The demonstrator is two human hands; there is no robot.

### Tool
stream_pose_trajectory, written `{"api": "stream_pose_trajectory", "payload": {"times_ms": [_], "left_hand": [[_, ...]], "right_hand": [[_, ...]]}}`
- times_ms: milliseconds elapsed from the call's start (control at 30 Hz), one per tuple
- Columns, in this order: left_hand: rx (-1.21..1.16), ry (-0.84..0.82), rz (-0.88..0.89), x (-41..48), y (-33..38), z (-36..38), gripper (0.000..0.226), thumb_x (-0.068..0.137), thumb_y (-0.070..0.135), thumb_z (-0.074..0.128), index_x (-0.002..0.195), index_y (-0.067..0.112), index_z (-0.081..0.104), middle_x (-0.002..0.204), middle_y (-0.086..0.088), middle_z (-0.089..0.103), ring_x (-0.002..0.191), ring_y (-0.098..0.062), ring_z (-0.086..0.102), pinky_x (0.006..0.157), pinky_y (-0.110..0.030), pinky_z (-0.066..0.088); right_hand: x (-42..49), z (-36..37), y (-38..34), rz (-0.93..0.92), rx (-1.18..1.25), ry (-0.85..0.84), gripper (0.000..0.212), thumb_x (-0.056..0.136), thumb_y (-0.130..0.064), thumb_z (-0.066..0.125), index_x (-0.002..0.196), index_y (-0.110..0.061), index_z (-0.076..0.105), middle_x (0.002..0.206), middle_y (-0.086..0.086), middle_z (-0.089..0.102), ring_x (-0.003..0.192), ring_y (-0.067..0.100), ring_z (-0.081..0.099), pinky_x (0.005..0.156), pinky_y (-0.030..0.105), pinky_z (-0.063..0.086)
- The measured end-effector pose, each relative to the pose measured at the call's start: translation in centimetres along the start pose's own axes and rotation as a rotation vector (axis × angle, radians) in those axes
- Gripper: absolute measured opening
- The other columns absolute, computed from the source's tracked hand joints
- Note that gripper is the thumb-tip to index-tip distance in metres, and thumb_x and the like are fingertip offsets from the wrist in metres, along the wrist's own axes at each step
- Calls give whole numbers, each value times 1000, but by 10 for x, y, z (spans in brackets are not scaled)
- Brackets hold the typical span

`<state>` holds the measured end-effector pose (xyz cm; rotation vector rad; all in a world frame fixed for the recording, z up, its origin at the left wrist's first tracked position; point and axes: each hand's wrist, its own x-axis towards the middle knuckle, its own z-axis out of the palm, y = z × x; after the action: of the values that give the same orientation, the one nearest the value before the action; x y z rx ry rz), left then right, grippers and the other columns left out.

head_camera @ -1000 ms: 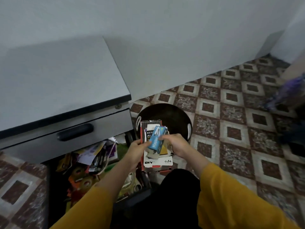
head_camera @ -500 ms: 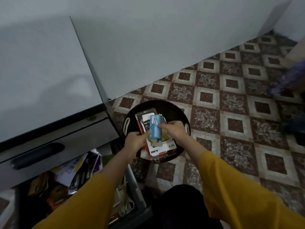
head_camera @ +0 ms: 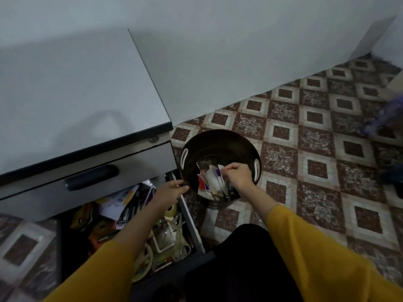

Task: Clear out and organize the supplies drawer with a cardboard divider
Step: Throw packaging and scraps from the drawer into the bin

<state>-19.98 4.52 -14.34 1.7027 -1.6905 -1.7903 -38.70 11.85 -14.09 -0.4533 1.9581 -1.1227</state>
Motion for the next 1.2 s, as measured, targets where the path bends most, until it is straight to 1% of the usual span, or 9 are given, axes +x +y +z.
{"api": "stream_pose_trajectory", "payload": {"times_ms": [133, 267, 500, 700, 833, 900, 1000, 1100, 1200], "left_hand": [[-70, 61, 6, -35, -19, -34, 11, 90, 20, 62, 95, 12, 65, 103, -9, 61, 95, -21, 58, 80, -31, 45], [-115, 116, 28, -65, -39, -62, 15, 89, 14, 62, 74, 13, 61, 73, -4, 57, 72, -16, 57, 62, -25, 43], [-191, 243, 14, -115, -87, -108, 10, 88, 12, 63, 79, 9, 67, 80, -9, 62, 75, -18, 57, 59, -23, 45], [-284, 301, -76, -122, -132, -136, 10, 89, 11, 61, 87, 4, 68, 90, -14, 63, 76, -22, 58, 78, -43, 53], [-258, 331, -128, -113, -154, -143, 20, 91, 17, 59, 105, 4, 66, 89, -12, 62, 78, -22, 58, 58, -25, 46], [-254, 329, -140, -105, -161, -144, 17, 92, 14, 58, 106, 9, 65, 88, -10, 63, 77, -22, 58, 59, -24, 45], [-209, 328, -152, -92, -166, -145, 24, 91, 19, 59, 113, 14, 65, 104, -11, 66, 92, -27, 63, 82, -35, 50], [-111, 316, -141, -79, -165, -144, 28, 91, 20, 57, 118, 14, 62, 100, -9, 64, 90, -28, 63, 85, -38, 50], [-76, 311, -119, -64, -162, -143, 29, 90, 19, 58, 117, 14, 62, 104, -7, 62, 90, -25, 62, 85, -39, 53]], "right_hand": [[-40, 19, -13, -40, 7, -79, 24, 87, -1, 60, 65, -8, 63, 67, 6, 58, 59, 16, 53, 48, 20, 44], [-70, 45, -14, -62, 3, -160, 24, 89, -2, 57, 68, -9, 63, 68, 8, 58, 55, 17, 53, 52, 25, 47], [-108, 99, -4, -88, -54, -286, 21, 90, -1, 56, 72, -10, 62, 67, 8, 58, 55, 18, 54, 53, 27, 46], [-113, 140, 8, -56, -123, -340, 11, 88, -1, 59, 80, -4, 66, 72, 9, 61, 57, 18, 56, 54, 26, 48], [-108, 162, 19, -3, -119, -353, 15, 87, -1, 61, 74, -7, 65, 73, 10, 61, 55, 18, 54, 54, 28, 47], [-102, 172, 25, -16, -132, -322, 16, 87, -4, 62, 73, -10, 67, 84, 12, 66, 66, 20, 59, 62, 31, 50], [-91, 181, 30, -166, -356, -190, 12, 87, -10, 62, 93, -9, 72, 111, 10, 65, 100, 23, 61, 84, 30, 47], [-75, 186, 28, -333, -664, -225, 36, 89, -15, 59, 125, -13, 60, 151, 3, 30, 134, 16, 36, 100, 24, 34], [-58, 193, 25, -389, -835, -303, 50, 90, -16, 55, 139, -18, 45, 159, -4, 1, 142, 12, 19, 103, 26, 32]]}}
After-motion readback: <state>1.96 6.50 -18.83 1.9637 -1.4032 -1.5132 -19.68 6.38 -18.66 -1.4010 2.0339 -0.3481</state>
